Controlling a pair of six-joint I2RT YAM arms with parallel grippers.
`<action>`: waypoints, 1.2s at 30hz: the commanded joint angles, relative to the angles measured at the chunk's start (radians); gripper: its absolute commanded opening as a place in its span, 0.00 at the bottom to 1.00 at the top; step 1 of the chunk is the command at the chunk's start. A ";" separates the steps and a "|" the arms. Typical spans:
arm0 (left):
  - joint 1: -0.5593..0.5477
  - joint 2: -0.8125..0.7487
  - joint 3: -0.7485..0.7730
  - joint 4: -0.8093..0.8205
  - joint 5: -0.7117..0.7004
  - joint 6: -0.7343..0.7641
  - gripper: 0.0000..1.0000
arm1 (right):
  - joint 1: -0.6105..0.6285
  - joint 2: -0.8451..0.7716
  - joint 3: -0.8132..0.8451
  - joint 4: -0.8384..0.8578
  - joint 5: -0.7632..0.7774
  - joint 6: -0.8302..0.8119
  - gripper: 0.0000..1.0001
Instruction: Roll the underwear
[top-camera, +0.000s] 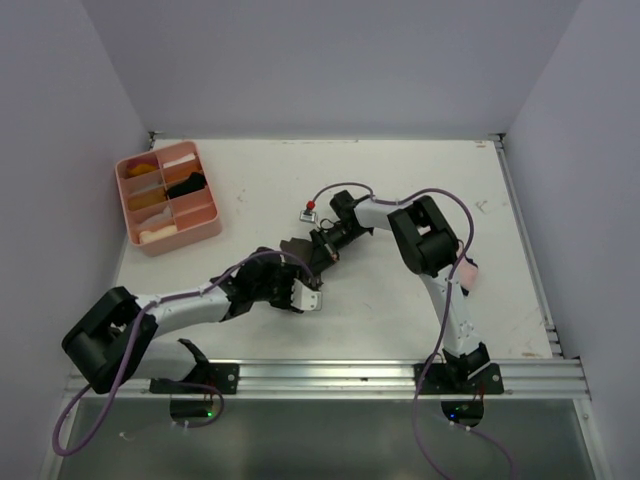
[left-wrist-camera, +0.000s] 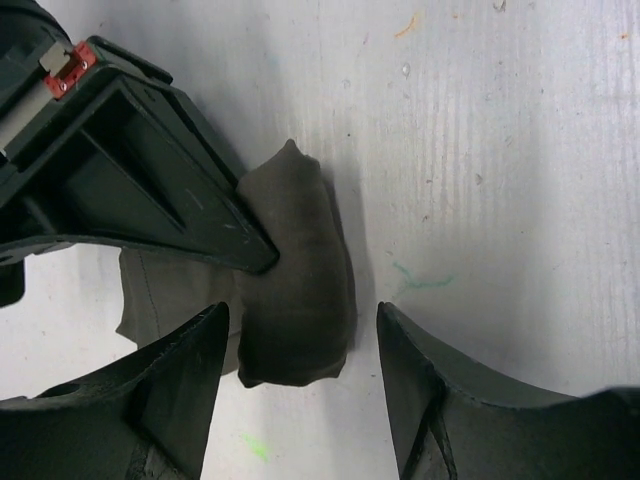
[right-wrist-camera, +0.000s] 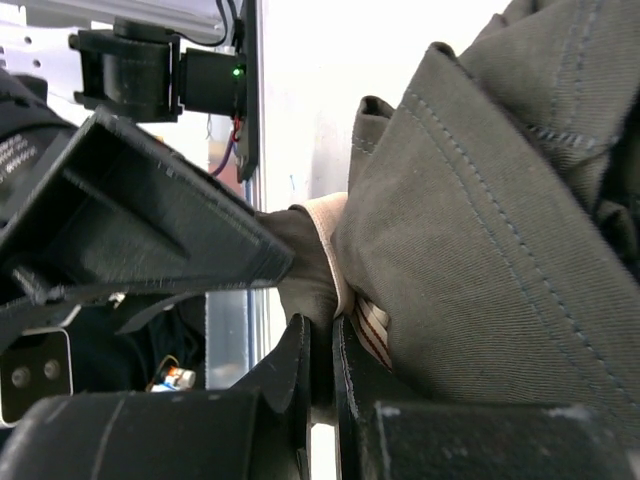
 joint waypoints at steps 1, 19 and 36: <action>-0.021 0.009 0.005 0.067 -0.006 0.035 0.64 | 0.008 0.060 -0.034 0.033 0.216 0.039 0.00; -0.033 0.119 0.066 -0.101 -0.095 -0.093 0.01 | 0.008 -0.026 -0.123 0.091 0.185 0.098 0.02; 0.138 0.346 0.388 -0.619 0.372 -0.049 0.00 | -0.154 -0.272 -0.198 0.181 0.343 0.122 0.76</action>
